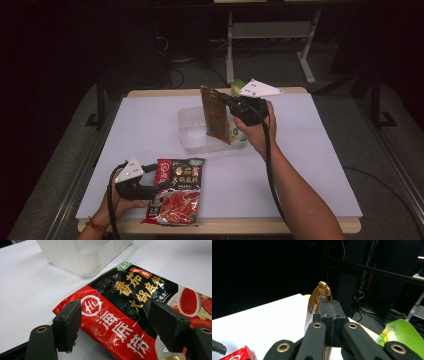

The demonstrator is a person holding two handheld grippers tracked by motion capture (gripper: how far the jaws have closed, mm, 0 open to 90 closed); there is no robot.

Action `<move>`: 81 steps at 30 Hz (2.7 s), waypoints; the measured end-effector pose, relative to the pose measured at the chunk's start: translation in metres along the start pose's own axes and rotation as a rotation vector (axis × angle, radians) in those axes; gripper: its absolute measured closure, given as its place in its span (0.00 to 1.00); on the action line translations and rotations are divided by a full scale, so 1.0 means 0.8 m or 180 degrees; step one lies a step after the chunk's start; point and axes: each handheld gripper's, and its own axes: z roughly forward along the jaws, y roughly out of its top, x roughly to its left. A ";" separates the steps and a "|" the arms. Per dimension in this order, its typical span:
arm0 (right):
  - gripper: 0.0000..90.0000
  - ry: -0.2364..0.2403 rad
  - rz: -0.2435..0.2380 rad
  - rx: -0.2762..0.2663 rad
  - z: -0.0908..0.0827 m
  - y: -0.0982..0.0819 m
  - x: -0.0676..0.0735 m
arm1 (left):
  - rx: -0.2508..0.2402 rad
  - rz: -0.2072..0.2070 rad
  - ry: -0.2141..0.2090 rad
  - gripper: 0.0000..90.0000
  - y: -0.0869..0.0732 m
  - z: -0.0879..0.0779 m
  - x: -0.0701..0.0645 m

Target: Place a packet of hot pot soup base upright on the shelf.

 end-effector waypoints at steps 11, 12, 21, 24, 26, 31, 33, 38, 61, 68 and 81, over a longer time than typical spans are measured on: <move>1.00 -0.0174 0.0009 0.0016 0.021 0.003 0.000 | -0.0014 0.0013 -0.0013 0.29 -0.001 -0.002 -0.001; 1.00 -0.0192 0.0018 0.0013 0.024 0.004 0.000 | -0.0012 0.0014 -0.0015 0.29 -0.001 -0.002 -0.001; 1.00 -0.0425 0.0067 0.0017 0.039 0.009 -0.003 | -0.0001 0.0017 -0.0036 0.29 -0.001 -0.001 -0.001; 1.00 -0.0510 0.0085 0.0026 0.044 0.010 -0.004 | -0.0001 0.0015 -0.0043 0.29 -0.001 -0.001 -0.001; 1.00 -0.0558 0.0103 0.0015 0.048 0.009 -0.005 | 0.0007 0.0020 -0.0043 0.29 -0.002 0.000 -0.001; 1.00 -0.0618 0.0107 0.0038 0.061 0.005 -0.003 | 0.0008 0.0017 -0.0050 0.29 -0.002 0.000 -0.002; 1.00 -0.0622 0.0103 0.0077 0.066 0.001 -0.001 | 0.0005 0.0007 -0.0056 0.29 -0.002 0.000 -0.001; 1.00 -0.0546 0.0123 0.0103 0.073 -0.010 0.007 | 0.0008 0.0010 -0.0059 0.29 -0.003 -0.001 -0.001; 0.99 -0.0281 0.0100 0.0213 0.041 -0.057 0.014 | 0.0022 0.0012 0.0004 0.29 -0.002 0.000 0.001; 0.97 -0.0254 0.0089 0.0275 0.030 -0.063 0.011 | 0.0012 -0.0021 0.0025 0.29 -0.002 0.000 0.004; 0.96 -0.0205 0.0056 0.0344 0.020 -0.071 0.005 | 0.0026 -0.0029 0.0019 0.29 -0.002 0.001 0.006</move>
